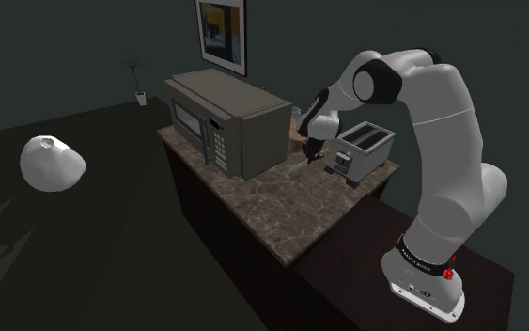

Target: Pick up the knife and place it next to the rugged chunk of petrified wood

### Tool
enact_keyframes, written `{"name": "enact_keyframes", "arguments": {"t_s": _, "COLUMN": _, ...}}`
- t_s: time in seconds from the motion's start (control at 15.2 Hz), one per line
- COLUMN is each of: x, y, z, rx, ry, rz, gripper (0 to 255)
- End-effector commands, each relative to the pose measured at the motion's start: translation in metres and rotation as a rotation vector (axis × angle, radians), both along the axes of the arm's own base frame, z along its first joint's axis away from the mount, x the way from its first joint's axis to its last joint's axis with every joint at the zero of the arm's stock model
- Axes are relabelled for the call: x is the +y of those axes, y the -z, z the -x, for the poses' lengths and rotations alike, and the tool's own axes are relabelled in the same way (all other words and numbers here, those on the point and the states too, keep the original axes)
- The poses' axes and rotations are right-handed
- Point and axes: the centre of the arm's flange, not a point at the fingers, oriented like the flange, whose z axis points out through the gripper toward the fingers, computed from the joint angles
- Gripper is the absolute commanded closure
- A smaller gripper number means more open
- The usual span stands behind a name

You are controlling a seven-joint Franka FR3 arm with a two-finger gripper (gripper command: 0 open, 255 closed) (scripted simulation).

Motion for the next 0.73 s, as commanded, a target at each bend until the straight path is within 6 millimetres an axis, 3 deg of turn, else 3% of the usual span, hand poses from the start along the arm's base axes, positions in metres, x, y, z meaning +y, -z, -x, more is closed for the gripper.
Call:
{"name": "enact_keyframes", "arguments": {"t_s": 0.0, "x": 0.000, "y": 0.011, "z": 0.000, "rx": -0.001, "ry": 0.000, "rz": 0.000, "gripper": 255}}
{"name": "enact_keyframes", "arguments": {"t_s": 0.2, "x": 0.000, "y": 0.025, "z": 0.000, "rx": -0.001, "ry": 0.000, "rz": 0.000, "gripper": 255}}
{"name": "enact_keyframes", "arguments": {"t_s": 0.66, "x": 0.000, "y": 0.025, "z": 0.000, "rx": 0.000, "ry": 0.000, "rz": 0.000, "gripper": 255}}
